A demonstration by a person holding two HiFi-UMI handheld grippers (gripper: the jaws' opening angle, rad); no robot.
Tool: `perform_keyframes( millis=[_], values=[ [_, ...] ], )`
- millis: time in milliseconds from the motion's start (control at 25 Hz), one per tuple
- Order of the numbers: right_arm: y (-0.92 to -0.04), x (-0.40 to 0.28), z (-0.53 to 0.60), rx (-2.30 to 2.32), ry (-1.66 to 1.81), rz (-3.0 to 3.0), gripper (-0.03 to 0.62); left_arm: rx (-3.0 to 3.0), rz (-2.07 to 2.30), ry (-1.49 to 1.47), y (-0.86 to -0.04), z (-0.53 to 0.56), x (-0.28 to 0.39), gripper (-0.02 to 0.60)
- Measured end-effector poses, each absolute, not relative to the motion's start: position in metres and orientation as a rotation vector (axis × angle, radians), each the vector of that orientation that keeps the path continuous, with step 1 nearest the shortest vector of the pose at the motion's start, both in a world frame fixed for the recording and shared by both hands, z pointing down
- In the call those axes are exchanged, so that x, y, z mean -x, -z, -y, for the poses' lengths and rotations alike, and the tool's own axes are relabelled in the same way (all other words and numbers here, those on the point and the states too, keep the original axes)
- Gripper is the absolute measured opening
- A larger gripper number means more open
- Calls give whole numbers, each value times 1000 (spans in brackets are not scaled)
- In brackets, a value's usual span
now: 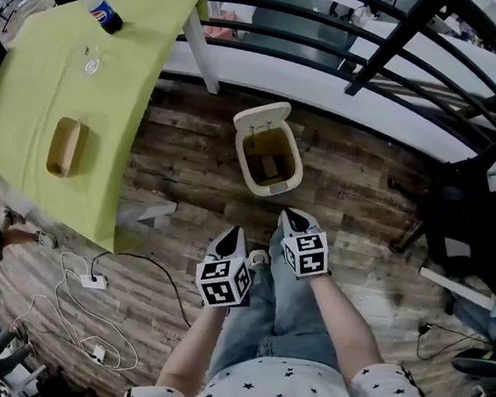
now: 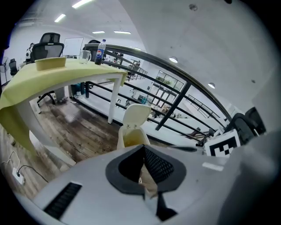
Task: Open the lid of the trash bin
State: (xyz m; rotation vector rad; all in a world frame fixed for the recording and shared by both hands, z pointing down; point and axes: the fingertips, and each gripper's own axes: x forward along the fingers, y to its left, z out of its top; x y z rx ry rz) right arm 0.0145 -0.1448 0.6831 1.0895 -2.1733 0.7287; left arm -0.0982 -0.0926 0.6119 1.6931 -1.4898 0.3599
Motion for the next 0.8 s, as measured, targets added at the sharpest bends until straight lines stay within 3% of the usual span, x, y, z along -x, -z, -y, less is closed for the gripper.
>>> perform_keyframes(
  millis=[800],
  values=[
    [-509, -18, 72, -1135, -613, 2364, -6, -1859, 1445, -339, -503, 56, 75, 11]
  ],
)
